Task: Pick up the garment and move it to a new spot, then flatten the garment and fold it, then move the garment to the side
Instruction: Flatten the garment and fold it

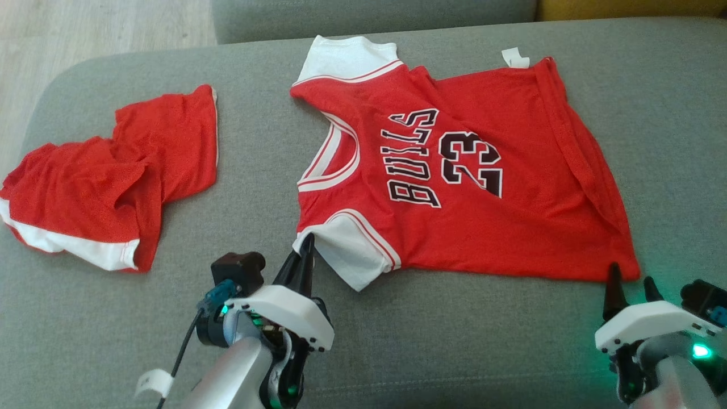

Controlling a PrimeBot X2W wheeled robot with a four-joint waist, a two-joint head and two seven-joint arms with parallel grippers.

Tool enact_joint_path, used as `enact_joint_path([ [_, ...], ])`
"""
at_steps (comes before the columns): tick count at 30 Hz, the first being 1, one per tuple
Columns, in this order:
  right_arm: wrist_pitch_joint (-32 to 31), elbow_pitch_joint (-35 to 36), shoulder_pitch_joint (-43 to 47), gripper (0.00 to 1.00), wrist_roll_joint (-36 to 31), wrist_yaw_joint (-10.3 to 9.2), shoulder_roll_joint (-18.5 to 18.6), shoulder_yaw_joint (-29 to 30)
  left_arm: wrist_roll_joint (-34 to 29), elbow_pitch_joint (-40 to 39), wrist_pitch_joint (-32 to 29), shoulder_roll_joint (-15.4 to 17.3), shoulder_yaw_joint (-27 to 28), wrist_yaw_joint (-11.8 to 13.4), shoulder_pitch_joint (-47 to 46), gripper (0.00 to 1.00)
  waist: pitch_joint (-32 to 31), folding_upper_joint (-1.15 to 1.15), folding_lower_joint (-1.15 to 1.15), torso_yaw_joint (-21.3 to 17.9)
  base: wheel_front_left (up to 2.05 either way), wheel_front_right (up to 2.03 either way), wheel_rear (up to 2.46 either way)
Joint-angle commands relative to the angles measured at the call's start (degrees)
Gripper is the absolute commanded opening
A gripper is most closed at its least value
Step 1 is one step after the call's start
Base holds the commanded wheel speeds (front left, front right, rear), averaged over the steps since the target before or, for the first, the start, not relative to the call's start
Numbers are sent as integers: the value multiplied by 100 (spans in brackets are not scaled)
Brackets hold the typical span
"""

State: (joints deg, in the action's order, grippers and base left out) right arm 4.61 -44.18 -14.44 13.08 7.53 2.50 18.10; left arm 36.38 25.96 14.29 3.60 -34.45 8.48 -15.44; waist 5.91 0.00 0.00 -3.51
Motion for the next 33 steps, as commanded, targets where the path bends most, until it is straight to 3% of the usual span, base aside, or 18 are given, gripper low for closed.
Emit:
enact_joint_path([
  [1,111,35,-258,100,-22,-4,38,-118,-57,-192,71,27,202,-23,-224,0,24,0,0,12,0,0,0],
  [2,152,-61,-308,96,-28,-4,38,-116,-65,-196,71,26,206,-27,-230,0,41,0,0,18,0,0,0],
  [3,195,-152,-355,40,-32,-4,38,-114,-72,-198,71,26,213,-31,-235,0,51,0,0,23,0,0,0],
  [4,238,-237,-399,0,-37,-4,38,-115,-77,-200,71,25,220,-35,-237,0,58,0,0,27,0,0,0],
  [8,441,-389,-584,0,-58,-4,38,-161,-82,-238,71,29,307,-61,-232,0,38,0,0,37,0,0,0],
  [12,500,-49,-772,0,-364,-4,38,-173,-119,-398,71,59,465,-95,-256,0,-47,0,0,19,0,0,0],
  [19,-168,1736,-1112,0,-674,-4,39,-575,-281,-1065,71,180,763,-110,-546,0,-332,0,0,-2,0,0,0],
  [25,-799,3402,-1347,0,-400,-4,228,-1126,-382,-1709,-37,396,952,-36,-1057,0,-622,0,0,-10,0,0,0],
  [33,-1120,4364,-1787,0,-209,-4,380,-1366,-419,-2405,-312,627,1225,115,-1668,0,-819,0,0,-1,0,0,0],
])
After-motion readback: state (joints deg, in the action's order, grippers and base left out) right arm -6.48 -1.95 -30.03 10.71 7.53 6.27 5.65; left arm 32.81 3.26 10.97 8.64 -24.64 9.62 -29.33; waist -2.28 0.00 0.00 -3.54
